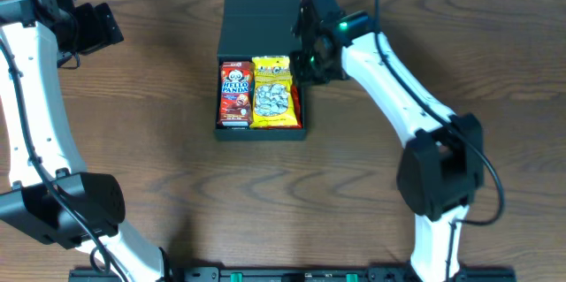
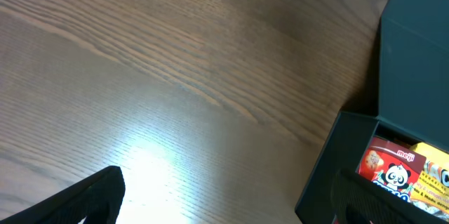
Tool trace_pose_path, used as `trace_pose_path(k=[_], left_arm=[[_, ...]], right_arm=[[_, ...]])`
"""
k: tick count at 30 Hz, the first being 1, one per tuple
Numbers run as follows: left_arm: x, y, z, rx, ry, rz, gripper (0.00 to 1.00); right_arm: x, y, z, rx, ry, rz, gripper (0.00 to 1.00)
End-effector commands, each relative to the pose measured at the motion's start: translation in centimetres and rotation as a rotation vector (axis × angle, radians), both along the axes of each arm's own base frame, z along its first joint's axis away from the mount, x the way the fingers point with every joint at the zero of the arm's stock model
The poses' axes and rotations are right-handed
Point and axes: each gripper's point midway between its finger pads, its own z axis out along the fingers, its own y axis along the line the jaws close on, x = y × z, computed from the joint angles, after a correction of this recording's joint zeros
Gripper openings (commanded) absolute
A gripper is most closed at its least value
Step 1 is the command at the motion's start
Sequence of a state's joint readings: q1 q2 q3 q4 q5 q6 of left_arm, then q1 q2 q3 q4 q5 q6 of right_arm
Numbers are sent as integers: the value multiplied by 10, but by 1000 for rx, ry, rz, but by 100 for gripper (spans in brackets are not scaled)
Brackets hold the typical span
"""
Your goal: Pack container
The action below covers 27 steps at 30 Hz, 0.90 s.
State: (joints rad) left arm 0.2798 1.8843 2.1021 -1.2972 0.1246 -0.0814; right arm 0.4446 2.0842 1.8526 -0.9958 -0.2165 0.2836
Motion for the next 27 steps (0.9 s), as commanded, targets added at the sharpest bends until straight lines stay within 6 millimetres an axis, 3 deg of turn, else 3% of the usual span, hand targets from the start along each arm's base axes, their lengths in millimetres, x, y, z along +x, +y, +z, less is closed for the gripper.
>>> trace_pose_path(k=[1,6,13,16,23,27], left_arm=[[1,1,-7,-8,17,9,95],[1,1,-7,-8,17,9,95],[1,1,-7,-7,16,9,95],[2,1,-6,-6,13,9,95],[2,1,-6,-6,13,9,95],[2,1,-7,-6,13,9,96]], right_arm=[[13,-3,19,-18,-90,-18,2],[23,5,2,-15,-96,-13,1],[26,6,-50,-52,-19,-12,2],[24,5,-63,-66,8,-10,1],[25,4,-60,-63,5,-12,1],[27,5,-35,-42,-30,-18,1]])
